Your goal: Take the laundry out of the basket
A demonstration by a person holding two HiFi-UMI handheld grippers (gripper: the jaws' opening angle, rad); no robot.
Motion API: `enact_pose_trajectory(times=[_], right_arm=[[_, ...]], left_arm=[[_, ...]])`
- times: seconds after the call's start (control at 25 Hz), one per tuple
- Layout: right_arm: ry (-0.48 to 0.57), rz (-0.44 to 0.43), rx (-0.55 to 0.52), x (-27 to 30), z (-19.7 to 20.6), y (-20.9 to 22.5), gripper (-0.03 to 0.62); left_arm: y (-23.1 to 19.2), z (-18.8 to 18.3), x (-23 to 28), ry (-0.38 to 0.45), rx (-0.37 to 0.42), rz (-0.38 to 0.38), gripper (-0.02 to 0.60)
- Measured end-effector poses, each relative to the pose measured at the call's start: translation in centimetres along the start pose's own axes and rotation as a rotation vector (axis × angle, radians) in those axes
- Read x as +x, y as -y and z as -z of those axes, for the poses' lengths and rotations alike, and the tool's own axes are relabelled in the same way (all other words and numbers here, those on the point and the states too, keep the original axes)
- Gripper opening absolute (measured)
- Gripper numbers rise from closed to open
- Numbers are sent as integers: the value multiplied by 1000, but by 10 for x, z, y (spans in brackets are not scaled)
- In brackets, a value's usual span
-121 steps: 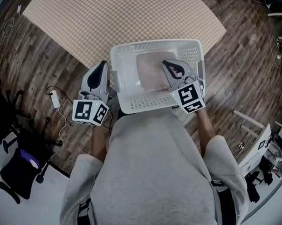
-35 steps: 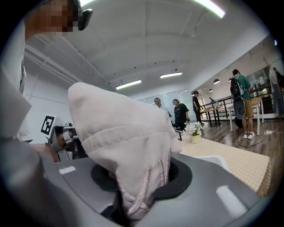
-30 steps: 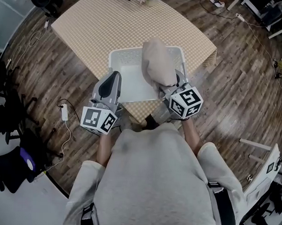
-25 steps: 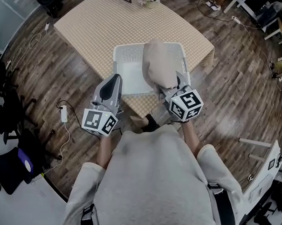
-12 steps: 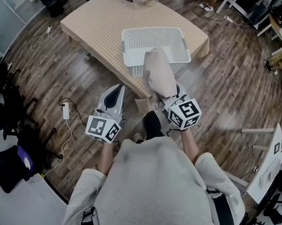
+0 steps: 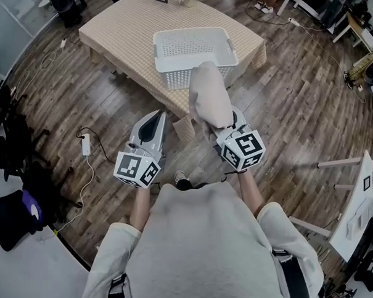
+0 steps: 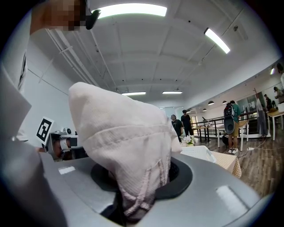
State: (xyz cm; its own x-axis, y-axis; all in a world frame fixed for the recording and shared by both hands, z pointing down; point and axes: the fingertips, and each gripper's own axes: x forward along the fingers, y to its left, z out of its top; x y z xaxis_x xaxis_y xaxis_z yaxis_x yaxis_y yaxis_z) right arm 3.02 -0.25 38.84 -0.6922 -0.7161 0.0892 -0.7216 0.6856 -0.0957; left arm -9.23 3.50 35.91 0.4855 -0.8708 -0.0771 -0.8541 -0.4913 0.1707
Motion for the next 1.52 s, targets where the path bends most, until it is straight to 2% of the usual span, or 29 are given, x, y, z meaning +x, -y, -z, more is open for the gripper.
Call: enact_pose_trajectory(times=[0.32, 0.6, 1.04, 1.52], right_arm=[[-1, -2, -29, -84, 10, -19, 153], [-7, 3, 16, -153, 33, -39, 153], [11, -4, -7, -204, 38, -67, 153], [15, -10, -20, -202, 35, -72, 153]], left_arm=[[76, 16, -37, -18, 2, -16, 11], [147, 40, -77, -46, -7, 1, 11], [192, 36, -108, -14, 13, 24, 11], [192, 32, -113, -8, 19, 21, 11]])
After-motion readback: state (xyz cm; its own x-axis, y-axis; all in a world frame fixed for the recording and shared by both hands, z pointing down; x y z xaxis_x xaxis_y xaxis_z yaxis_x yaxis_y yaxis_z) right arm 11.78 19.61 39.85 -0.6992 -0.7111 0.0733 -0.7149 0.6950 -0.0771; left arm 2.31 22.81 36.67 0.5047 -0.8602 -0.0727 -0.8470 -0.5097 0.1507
